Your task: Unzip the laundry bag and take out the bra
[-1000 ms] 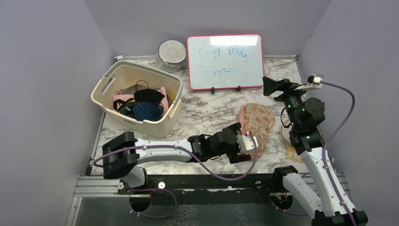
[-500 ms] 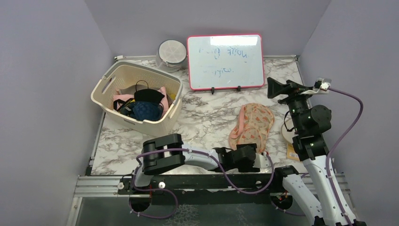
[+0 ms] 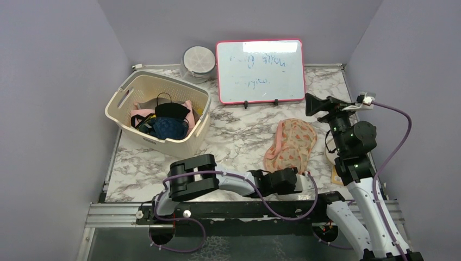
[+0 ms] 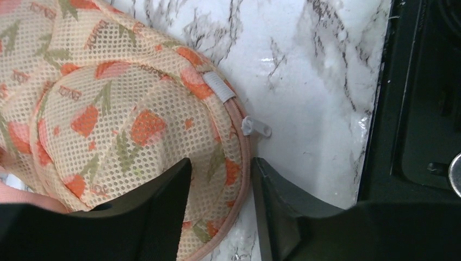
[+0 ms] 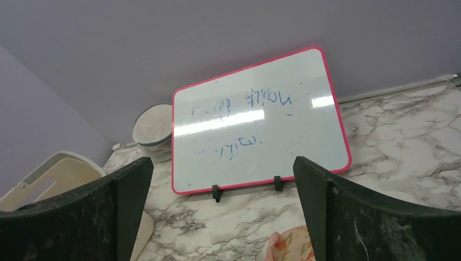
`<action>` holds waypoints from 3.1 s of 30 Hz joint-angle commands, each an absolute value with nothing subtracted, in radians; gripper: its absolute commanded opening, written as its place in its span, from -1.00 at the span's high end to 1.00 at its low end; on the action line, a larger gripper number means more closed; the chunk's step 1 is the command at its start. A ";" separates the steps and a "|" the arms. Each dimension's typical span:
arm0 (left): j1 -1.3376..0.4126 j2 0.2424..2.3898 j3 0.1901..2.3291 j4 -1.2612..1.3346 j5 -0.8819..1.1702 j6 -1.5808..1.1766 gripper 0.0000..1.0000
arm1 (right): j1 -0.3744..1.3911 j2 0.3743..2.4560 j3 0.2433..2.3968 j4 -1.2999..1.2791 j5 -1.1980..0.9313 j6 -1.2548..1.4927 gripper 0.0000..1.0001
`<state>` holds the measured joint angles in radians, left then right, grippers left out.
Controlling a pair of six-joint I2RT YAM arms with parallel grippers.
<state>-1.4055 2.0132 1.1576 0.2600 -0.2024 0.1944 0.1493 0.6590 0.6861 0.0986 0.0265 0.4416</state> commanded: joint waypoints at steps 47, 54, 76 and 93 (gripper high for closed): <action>-1.224 1.337 0.476 0.385 -0.340 -0.335 1.00 | 0.376 1.402 0.507 0.014 -0.750 0.642 -0.52; -1.223 1.287 0.455 0.387 -0.306 -0.329 1.00 | 0.375 1.487 0.457 0.267 -0.852 0.820 -0.51; -1.223 1.269 0.479 0.437 -0.244 -0.249 1.00 | 0.374 1.474 0.492 0.396 -0.899 0.833 0.06; -1.220 1.263 0.552 0.326 -0.289 -0.290 0.64 | 0.373 1.200 0.490 0.161 -0.675 0.827 0.98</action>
<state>-1.2251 1.2678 0.4976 0.3748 -0.2562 -0.2703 0.3714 1.3075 0.4694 0.3031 -0.8207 0.8577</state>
